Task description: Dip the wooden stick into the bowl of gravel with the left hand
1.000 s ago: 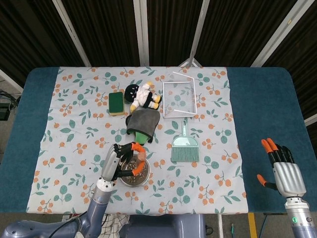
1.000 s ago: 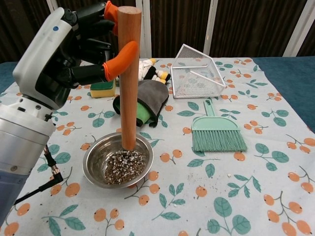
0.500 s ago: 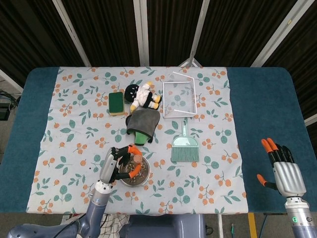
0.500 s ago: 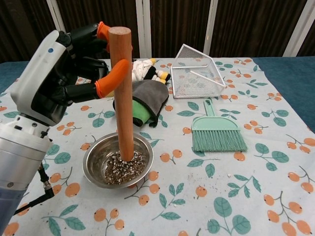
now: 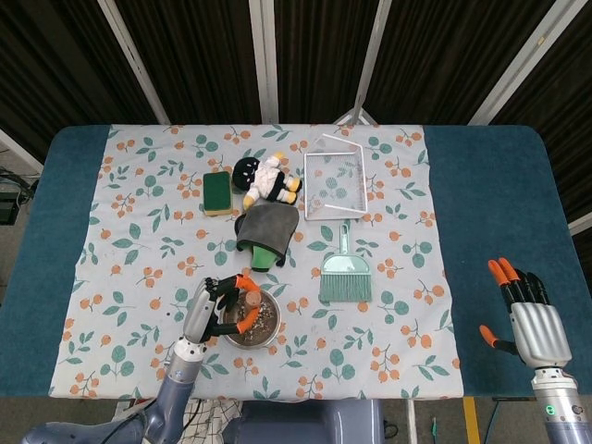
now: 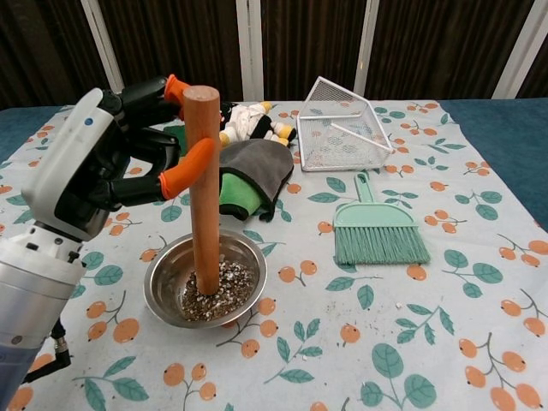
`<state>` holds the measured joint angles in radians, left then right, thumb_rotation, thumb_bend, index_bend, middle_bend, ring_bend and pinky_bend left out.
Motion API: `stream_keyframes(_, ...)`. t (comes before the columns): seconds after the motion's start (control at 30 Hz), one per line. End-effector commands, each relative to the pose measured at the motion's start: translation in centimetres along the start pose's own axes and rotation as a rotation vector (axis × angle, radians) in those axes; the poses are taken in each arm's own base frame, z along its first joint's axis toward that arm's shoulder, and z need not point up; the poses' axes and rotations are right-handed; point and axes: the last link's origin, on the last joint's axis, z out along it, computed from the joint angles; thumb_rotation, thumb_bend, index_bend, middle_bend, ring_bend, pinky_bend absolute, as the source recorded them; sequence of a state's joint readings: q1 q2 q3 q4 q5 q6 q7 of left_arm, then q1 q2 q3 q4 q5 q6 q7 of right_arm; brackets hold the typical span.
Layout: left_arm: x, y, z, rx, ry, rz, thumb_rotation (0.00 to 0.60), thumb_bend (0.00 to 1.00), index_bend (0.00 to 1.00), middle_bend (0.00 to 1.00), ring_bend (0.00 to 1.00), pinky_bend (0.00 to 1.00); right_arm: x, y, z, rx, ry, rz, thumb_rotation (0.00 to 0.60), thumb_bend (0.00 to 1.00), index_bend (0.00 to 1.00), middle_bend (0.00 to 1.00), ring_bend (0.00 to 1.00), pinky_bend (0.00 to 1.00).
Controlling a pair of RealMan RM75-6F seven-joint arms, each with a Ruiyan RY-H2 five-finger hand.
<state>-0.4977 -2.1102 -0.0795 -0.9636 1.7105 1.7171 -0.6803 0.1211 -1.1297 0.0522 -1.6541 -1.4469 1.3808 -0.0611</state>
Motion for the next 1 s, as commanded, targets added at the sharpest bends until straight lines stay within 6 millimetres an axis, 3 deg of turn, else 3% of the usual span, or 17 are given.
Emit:
stream_keyframes(0.03, -0.1, -0.1, -0.4, -0.002, -0.007, 0.003, 0.6, 0.91, 0.55, 0.63, 0.86, 0.96, 0.0, 0.0, 0.0, 0.0, 0.0, 0.0, 0.6, 0.27, 0.0, 0.0, 0.0, 0.0)
stream_keyframes(0.4, 0.0, -0.6, -1.1, -0.005, -0.005, 0.001, 0.6, 0.91, 0.55, 0.63, 0.86, 0.96, 0.0, 0.0, 0.0, 0.0, 0.0, 0.005, 0.6, 0.27, 0.0, 0.0, 0.0, 0.0)
stream_keyframes(0.73, -0.1, 1.2, 0.9, -0.077, 0.024, -0.026, 0.6, 0.91, 0.55, 0.63, 0.86, 0.96, 0.0, 0.0, -0.1, 0.0, 0.002, 0.009, 0.6, 0.27, 0.0, 0.0, 0.0, 0.0)
stream_keyframes(0.9, -1.0, 1.8, 3.1, -0.083, 0.023, -0.019, 0.6, 0.91, 0.55, 0.63, 0.86, 0.96, 0.0, 0.0, -0.1, 0.001, 0.002, 0.012, 0.6, 0.27, 0.0, 0.0, 0.0, 0.0)
stream_keyframes(1.0, -1.1, 1.7, 3.1, -0.075, 0.02, -0.013, 0.6, 0.91, 0.55, 0.63, 0.86, 0.96, 0.0, 0.0, -0.1, 0.0, 0.002, 0.012, 0.6, 0.27, 0.0, 0.0, 0.0, 0.0)
